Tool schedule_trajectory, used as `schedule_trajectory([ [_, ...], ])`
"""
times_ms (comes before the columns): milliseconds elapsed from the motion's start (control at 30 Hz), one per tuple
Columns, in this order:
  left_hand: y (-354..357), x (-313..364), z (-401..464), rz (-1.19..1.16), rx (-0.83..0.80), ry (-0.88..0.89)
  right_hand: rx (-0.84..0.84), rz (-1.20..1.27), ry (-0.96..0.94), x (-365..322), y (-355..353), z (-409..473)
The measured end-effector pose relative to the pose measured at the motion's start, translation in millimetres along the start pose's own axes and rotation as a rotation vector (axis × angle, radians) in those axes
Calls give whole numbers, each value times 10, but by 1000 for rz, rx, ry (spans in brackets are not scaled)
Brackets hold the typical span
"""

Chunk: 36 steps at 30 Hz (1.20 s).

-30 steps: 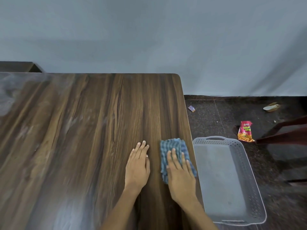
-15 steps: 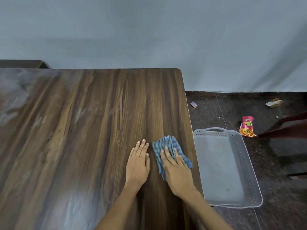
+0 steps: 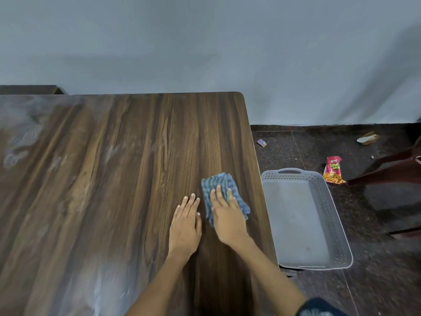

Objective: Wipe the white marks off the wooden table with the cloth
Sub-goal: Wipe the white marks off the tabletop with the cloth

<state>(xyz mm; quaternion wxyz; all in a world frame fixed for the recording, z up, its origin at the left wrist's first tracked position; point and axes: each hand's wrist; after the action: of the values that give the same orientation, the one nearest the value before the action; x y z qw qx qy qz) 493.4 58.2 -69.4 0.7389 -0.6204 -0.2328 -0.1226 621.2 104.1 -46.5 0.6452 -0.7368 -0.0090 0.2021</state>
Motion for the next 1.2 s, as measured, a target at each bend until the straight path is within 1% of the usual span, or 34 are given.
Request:
schedule_trajectory([
  [67, -9, -16, -28, -6, 2, 2, -41, -4, -85, 12, 78, -309],
  [100, -18, -21, -42, -7, 4, 10, -50, -4, -86, 70, 95, -452],
  [167, -38, -20, -74, -5, 0, 25, -36, -9, -4, 259, 56, -642],
  [233, -51, -25, -104, -2, -2, 26, 13, -16, 114, 457, -39, -627],
  [300, -55, -28, -128, 11, -6, 21, 34, 6, 203, 536, -145, -419],
  [367, -56, -33, -150, 28, -5, 17, 43, 22, 241, 481, -198, -168],
  [433, -59, -36, -171, 32, -4, 11, 34, 38, 221, 371, -178, -29],
  [500, -62, -34, -182, 29, -6, 13, 23, 60, 141, 269, -121, -60],
  [600, -52, -38, -188, 19, -3, 19, -1, 67, -41, 170, -20, -398],
  [667, -40, -52, -188, 20, -3, 17, -32, 59, -127, 178, 36, -724],
  [733, -23, -63, -187, 13, -2, 15, -55, 84, -107, 287, 51, -1026],
  [800, -15, -57, -205, 5, 2, 4, -51, 97, -27, 463, -23, -1134],
  [867, -14, -40, -250, 9, 10, -6, -31, 93, 45, 584, -112, -1009],
  [967, -15, -24, -312, 11, 17, -19, -21, 103, 140, 581, -206, -620],
  [1100, -18, -18, -390, 18, 16, -24, 3, 105, 104, 374, -127, -494],
  [1200, -17, -20, -454, 13, 24, -25, 4, 126, -18, 231, 11, -816],
])
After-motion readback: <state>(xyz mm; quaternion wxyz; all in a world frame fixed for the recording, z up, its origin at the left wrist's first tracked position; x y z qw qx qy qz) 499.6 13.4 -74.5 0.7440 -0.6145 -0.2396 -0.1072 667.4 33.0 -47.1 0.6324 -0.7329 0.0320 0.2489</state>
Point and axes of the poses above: each hand's wrist, its own z-axis towards the middle knuckle, its own y-axis out of the palm, x = y × z, and after that the axes turned 7 degrees about x, right-handed
